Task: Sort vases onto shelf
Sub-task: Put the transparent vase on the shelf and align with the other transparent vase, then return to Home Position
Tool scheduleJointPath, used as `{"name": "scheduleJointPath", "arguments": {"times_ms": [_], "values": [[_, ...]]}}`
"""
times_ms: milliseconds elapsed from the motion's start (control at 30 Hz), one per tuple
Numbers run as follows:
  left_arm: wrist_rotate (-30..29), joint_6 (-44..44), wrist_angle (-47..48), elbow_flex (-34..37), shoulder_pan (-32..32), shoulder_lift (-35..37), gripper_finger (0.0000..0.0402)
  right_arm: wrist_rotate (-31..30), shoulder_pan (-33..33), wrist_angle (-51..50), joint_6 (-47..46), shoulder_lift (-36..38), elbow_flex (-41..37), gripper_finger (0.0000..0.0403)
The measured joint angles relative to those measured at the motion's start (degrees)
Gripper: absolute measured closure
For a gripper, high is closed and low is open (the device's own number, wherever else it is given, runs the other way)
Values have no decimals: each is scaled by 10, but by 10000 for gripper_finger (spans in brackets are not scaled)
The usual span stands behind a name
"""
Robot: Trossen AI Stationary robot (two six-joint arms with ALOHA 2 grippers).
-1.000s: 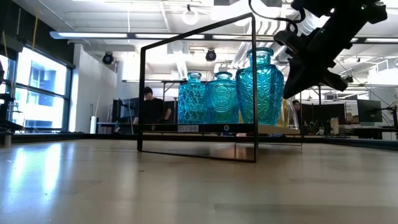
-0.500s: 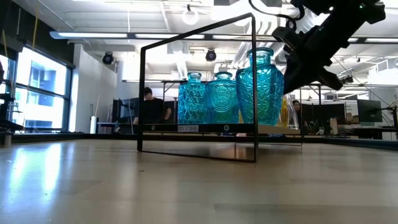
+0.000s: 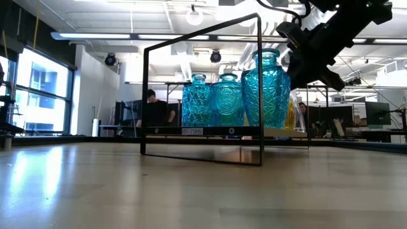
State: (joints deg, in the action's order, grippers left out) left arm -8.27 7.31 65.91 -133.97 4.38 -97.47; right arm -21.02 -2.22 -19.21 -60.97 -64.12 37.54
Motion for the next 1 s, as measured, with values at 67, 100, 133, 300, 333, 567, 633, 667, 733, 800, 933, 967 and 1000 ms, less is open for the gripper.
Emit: {"name": "scheduleJointPath", "arguments": {"times_ms": [67, 100, 133, 300, 333, 567, 633, 667, 733, 800, 933, 967, 1000], "values": [[-3, -1, 0, 0, 0, 0, 300, 0, 0, 2, 5, 0, 0, 403], [-9, -4, 0, 0, -1, 1, 300, 0, 0, 3, 9, 0, 0, 403], [-19, -5, 3, 1, -3, 4, 300, 0, 0, 5, 13, 0, 0, 403], [-52, -8, 14, 1, -13, 31, 300, -7, -15, 12, 21, 11, 0, 403], [-54, -4, 19, 1, -15, 39, 300, -12, -19, 12, 21, 18, 0, 403], [-120, 20, 96, 0, -34, 101, 300, -66, -62, 13, 46, 85, 5, 403], [-139, 32, 124, 0, -44, 121, 300, -70, -78, 13, 88, 107, 18, 403], [-147, 40, 144, 0, -49, 131, 300, -70, -85, 13, 112, 116, 27, 403], [-163, 59, 178, 0, -61, 151, 300, -70, -100, 13, 156, 133, 48, 403], [-179, 89, 220, 0, -77, 172, 300, -71, -116, 11, 201, 146, 75, 403], [-193, 164, 234, 24, -120, 233, 300, -88, -155, -1, 273, 157, 139, 403], [-193, 177, 235, 34, -133, 252, 300, -91, -165, -4, 293, 157, 155, 403], [-198, 192, 234, 45, -147, 265, 300, -95, -177, -8, 313, 157, 170, 403]]}}
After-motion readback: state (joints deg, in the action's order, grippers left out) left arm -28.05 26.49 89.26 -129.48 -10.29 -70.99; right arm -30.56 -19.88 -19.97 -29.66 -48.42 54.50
